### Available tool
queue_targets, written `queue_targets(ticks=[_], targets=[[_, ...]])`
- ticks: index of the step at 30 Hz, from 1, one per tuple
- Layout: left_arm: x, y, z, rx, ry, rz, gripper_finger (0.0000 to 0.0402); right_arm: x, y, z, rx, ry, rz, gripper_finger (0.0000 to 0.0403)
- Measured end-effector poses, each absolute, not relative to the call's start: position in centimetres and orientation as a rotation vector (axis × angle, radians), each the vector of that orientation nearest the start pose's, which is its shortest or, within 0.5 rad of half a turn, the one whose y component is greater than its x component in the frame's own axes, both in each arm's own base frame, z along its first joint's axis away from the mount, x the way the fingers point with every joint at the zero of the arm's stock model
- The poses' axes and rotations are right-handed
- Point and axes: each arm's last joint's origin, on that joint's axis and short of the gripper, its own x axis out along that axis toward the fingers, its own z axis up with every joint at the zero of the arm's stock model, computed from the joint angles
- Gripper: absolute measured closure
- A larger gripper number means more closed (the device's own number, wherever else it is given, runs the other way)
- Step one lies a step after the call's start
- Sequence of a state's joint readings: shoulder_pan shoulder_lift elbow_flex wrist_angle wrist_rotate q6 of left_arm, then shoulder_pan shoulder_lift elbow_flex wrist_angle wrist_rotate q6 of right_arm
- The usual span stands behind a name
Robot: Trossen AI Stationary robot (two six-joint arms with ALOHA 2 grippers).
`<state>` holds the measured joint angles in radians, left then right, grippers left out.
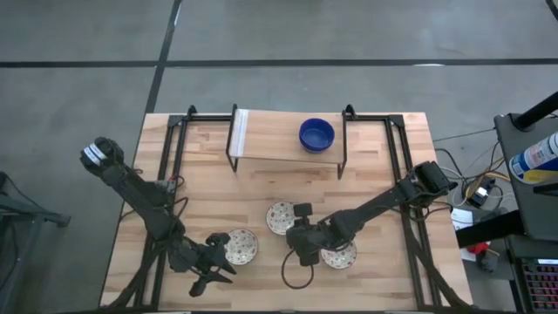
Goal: Pick & Place Mini bowls
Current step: Put the top red patterned bowl on the shelf
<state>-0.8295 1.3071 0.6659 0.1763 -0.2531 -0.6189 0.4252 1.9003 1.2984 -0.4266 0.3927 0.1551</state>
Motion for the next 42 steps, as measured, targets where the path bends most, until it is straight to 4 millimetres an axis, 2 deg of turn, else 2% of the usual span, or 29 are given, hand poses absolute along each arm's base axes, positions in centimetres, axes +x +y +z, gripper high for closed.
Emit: queue_targets(ticks=[3, 10, 16, 27, 42], targets=[[18.7, -19.4, 21.7, -0.353, 0.556, -0.418, 0.0287, 36.0, 15.1, 18.2, -0.265, 0.94, -0.044, 0.0287], [18.7, -19.4, 21.8, -0.359, 0.547, -0.421, 0.0287, 36.9, 15.4, 16.3, -0.321, 0.962, -0.06, 0.0262], [18.8, -19.4, 21.9, -0.363, 0.54, -0.424, 0.0287, 37.7, 15.6, 16.4, -0.347, 0.945, -0.08, 0.0256], [18.8, -19.4, 21.9, -0.365, 0.538, -0.426, 0.0287, 37.6, 15.5, 16.2, -0.29, 0.959, -0.078, 0.0303], [18.8, -19.4, 21.9, -0.365, 0.538, -0.425, 0.0287, 38.0, 14.7, 15.4, -0.279, 0.984, -0.098, 0.0342]])
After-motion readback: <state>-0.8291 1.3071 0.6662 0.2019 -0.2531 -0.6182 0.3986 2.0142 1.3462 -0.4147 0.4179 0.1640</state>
